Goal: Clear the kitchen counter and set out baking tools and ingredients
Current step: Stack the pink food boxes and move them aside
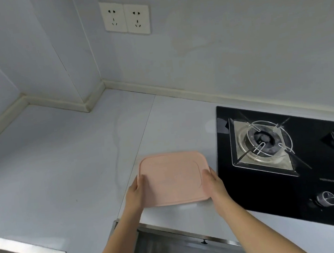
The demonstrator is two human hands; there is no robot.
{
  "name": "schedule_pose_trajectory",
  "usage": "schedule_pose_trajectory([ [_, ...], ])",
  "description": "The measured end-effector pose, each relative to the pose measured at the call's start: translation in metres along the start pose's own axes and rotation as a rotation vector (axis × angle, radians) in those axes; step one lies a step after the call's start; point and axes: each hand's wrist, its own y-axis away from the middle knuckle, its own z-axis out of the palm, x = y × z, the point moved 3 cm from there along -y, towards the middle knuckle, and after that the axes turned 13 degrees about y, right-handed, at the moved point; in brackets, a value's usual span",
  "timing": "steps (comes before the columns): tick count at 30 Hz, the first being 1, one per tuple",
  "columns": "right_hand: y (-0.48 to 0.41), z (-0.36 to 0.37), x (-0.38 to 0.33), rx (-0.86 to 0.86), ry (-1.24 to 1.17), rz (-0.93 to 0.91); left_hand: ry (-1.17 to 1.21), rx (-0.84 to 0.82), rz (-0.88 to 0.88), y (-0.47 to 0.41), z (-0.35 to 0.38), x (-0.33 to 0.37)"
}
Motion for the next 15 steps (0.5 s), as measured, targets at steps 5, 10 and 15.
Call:
schedule_pose_trajectory([
  [5, 0.007, -0.008, 0.005, 0.021, -0.079, -0.052, 0.076, -0.097, -0.009, 0.001, 0.002, 0.002],
  [10, 0.024, -0.034, 0.008, -0.012, -0.177, -0.153, 0.040, -0.131, 0.063, 0.015, 0.014, 0.008],
  [15, 0.050, -0.089, 0.024, 0.047, -0.199, -0.231, 0.035, -0.149, 0.136, 0.058, 0.058, 0.007],
])
